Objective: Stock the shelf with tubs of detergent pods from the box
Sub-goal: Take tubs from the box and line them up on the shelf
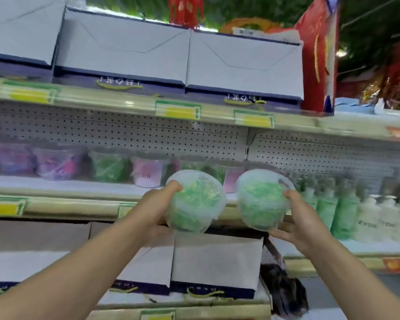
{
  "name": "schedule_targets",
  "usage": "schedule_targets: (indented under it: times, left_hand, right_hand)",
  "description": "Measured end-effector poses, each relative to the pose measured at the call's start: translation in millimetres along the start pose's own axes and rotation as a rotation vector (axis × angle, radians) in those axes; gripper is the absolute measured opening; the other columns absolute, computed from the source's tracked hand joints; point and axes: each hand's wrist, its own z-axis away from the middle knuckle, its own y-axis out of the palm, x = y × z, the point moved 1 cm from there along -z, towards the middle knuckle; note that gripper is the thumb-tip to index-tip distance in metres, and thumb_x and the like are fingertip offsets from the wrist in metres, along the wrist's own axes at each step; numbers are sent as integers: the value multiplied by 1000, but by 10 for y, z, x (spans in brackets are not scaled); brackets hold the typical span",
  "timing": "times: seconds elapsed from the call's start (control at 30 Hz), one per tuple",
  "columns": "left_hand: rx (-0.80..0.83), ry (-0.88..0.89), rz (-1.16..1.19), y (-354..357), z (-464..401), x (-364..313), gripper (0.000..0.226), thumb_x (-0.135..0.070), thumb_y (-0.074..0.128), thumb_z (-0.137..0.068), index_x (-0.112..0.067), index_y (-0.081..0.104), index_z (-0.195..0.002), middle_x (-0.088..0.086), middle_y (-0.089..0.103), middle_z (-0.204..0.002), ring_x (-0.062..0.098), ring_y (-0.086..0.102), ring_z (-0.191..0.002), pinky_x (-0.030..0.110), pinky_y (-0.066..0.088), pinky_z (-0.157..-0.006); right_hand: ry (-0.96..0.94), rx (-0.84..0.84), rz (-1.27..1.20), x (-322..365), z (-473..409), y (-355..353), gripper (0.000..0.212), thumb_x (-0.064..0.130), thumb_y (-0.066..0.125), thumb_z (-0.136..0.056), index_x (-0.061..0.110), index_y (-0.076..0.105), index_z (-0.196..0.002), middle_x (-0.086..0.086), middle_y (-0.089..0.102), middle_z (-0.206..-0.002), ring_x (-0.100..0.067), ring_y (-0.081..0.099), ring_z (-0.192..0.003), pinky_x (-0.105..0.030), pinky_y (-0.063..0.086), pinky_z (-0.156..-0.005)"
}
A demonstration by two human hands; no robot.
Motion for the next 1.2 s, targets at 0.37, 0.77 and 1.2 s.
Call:
schedule_targets:
  times: [0.37, 0.77, 1.2]
  left_hand:
    - [-52, -114, -103, 677, -604, -487, 36, -44, 50, -90, -15, 53, -111, 6, 57, -86, 23, 58, -71, 29, 49, -47]
    - [-169, 236, -655, 566, -840, -181, 114, -55, 81, -59, -30, 7, -143, 8, 44, -141, 27, 50, -121, 41, 42, -103]
    - [-408, 393, -838, 555, -1021, -263, 54, -45, 75, -74, -23, 40, -110, 3, 55, -105, 23, 51, -91, 35, 47, -73]
  right_hand:
    - [40, 148, 215, 348, -762, -166, 46, 57, 42, -92, 23, 44, -123, -11, 53, -118, -28, 61, -86, -44, 53, -76]
    - [-359, 219, 671, 273, -830, 108, 97, 69, 54, -75, 26, 10, -148, -4, 33, -150, -27, 42, -130, -35, 37, -99]
    - [-493, 169, 832, 223, -1014, 393, 74, 56, 64, -77, 17, 32, -130, -14, 59, -111, -25, 57, -97, -35, 47, -77]
